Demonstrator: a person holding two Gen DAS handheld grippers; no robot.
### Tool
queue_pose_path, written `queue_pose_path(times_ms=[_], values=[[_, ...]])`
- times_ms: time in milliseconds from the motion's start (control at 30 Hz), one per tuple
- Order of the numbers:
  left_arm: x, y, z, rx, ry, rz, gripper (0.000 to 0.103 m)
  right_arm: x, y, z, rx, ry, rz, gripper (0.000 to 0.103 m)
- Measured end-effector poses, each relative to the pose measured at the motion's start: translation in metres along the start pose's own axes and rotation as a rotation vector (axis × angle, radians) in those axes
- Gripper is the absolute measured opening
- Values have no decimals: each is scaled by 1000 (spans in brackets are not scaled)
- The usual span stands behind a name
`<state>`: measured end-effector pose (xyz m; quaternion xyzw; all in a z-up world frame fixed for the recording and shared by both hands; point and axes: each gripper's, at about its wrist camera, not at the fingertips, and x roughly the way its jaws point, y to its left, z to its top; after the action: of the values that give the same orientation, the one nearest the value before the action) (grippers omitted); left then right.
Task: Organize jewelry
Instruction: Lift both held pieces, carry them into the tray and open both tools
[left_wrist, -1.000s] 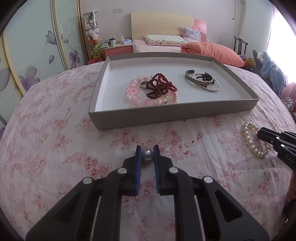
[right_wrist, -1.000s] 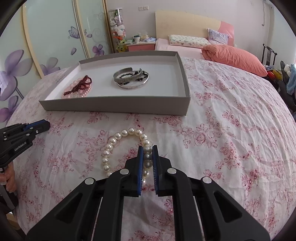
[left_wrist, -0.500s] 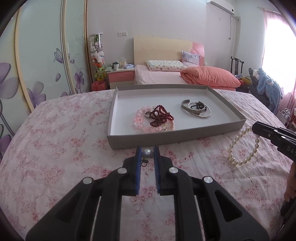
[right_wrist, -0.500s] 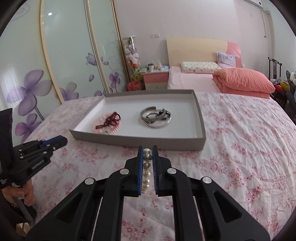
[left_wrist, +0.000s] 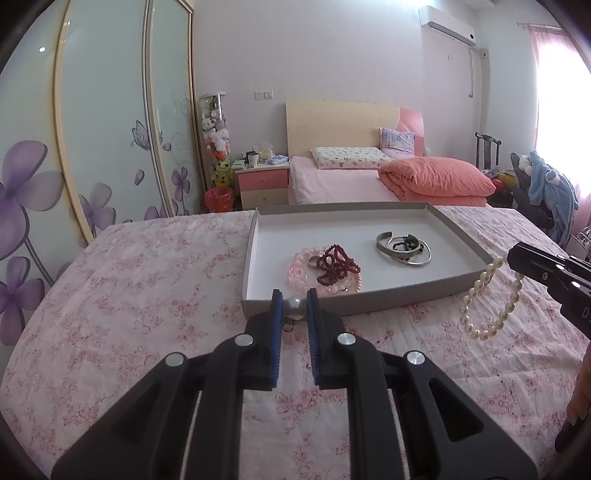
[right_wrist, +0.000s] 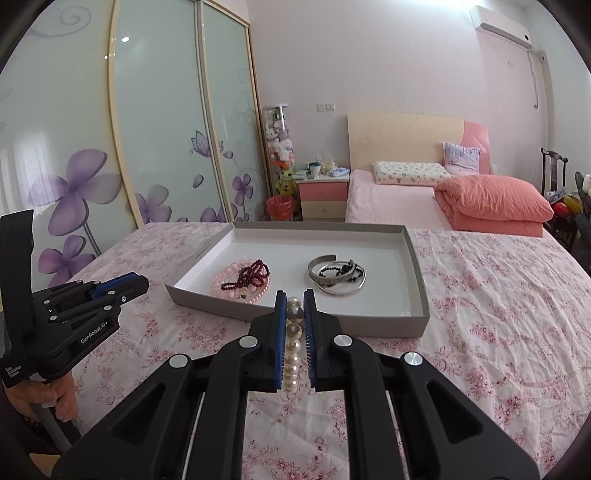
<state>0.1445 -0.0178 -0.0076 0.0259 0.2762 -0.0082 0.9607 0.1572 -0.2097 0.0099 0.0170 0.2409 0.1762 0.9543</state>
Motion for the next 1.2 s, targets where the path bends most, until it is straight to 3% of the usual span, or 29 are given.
queue_pose_path(times_ms=[633, 1000, 1200], values=[[-2, -19, 33, 23, -100, 26, 14, -7, 3, 34, -44, -180, -66, 10], [30, -26, 59, 21, -131, 73, 14, 15, -13, 58, -20, -236, -104, 10], [51, -23, 68, 3, -127, 60, 14, 33, -20, 64, 5, -226, -107, 10]])
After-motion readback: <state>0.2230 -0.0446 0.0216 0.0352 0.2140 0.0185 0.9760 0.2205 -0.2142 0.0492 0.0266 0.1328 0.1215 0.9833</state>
